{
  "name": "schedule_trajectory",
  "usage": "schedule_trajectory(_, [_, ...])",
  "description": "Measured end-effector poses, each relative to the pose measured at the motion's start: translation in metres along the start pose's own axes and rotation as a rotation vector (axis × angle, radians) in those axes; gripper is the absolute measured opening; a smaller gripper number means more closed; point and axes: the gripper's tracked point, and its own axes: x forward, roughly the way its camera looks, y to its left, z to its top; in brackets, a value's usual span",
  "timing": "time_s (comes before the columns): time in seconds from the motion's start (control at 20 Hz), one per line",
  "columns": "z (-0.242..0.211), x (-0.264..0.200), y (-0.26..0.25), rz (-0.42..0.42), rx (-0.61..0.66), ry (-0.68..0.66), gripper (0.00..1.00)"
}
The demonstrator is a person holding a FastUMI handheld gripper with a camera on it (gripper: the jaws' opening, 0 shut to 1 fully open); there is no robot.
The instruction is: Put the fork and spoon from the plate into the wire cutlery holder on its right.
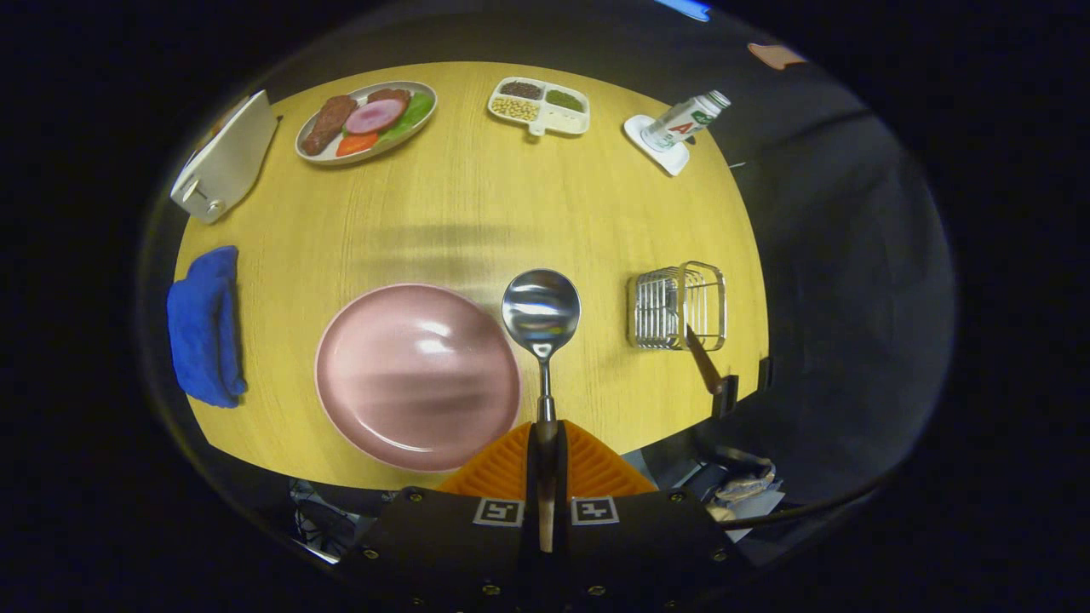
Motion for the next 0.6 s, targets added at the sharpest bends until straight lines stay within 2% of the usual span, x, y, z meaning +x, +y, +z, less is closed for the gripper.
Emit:
schedule_trajectory(0.3, [0.008, -0.007, -0.067, -0.07, 0.096, 0.029, 0.06])
schedule_trajectory(0.6, [0.011, 0.009, -0.115, -0.091, 0.166, 0.082, 0.06])
